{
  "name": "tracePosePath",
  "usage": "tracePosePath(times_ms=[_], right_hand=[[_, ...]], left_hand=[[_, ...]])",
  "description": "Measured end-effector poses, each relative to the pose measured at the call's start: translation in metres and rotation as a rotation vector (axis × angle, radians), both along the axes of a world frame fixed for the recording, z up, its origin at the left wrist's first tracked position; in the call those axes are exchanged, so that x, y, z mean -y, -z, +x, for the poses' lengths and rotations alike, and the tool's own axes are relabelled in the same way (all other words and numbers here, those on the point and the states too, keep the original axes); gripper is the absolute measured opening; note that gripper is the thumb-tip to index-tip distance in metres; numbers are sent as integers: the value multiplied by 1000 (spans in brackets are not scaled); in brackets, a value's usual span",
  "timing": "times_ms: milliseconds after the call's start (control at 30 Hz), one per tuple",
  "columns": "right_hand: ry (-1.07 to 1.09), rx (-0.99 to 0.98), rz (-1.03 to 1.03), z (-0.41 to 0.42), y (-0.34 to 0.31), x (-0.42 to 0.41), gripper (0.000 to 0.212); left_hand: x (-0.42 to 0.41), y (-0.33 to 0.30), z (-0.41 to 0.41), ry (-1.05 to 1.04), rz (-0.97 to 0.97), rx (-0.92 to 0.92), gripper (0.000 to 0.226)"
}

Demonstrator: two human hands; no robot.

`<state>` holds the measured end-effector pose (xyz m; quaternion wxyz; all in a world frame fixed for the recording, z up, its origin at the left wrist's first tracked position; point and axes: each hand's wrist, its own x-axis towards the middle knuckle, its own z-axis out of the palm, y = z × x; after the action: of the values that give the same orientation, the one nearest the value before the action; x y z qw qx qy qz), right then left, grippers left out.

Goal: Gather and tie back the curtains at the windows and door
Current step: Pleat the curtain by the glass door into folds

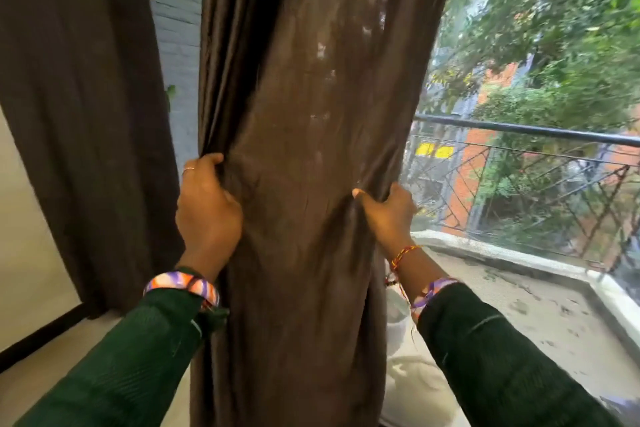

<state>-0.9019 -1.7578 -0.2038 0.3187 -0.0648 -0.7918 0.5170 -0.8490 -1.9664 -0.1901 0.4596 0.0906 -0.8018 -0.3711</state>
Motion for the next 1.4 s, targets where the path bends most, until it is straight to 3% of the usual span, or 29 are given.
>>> tracePosePath(times_ms=[67,167,300,367,467,533,600,667,733,833,900,1033,1100,1267,1333,1400], right_hand=[[55,-67,51,7,1,7,35],[99,-210,139,26,16,17,27],[4,-319,281,54,36,28,62],[-69,-336,392,73,41,32,66],[-233,-277,416,95,40,45,60],[-220,-309,452,96,48,47,67],[-206,-215,415,95,58,48,61],[-251,-140,388,99,65,53,52],[-262,-199,441,102,70,60,56],[-320,-320,607,102,81,65,69],[-280,-310,526,99,85,63,72],[-145,-281,50,78,70,47,66],[-93,-226,-96,65,50,38,64],[-61,-129,-322,39,7,3,92],[-139,-139,-323,44,-4,-6,63],[-95,-216,-150,55,-4,-6,29]], left_hand=[[-3,1,1,9,-44,0,49],[-15,8,3,70,-140,-35,49],[-49,21,5,256,-274,-93,48],[-71,25,7,355,-309,-124,45],[-94,22,16,524,-164,-187,41],[-98,18,22,652,-6,-198,40],[-96,16,25,722,81,-179,40],[-92,14,28,696,77,-151,33],[-86,14,24,621,86,-154,16],[-66,14,13,529,171,-149,32],[-48,15,7,503,207,-157,36],[-19,8,4,461,203,-160,26],[-12,5,4,450,190,-165,28],[-6,7,8,423,59,-215,32],[-7,7,8,387,-10,-224,33],[-8,6,8,310,-125,-252,29]])
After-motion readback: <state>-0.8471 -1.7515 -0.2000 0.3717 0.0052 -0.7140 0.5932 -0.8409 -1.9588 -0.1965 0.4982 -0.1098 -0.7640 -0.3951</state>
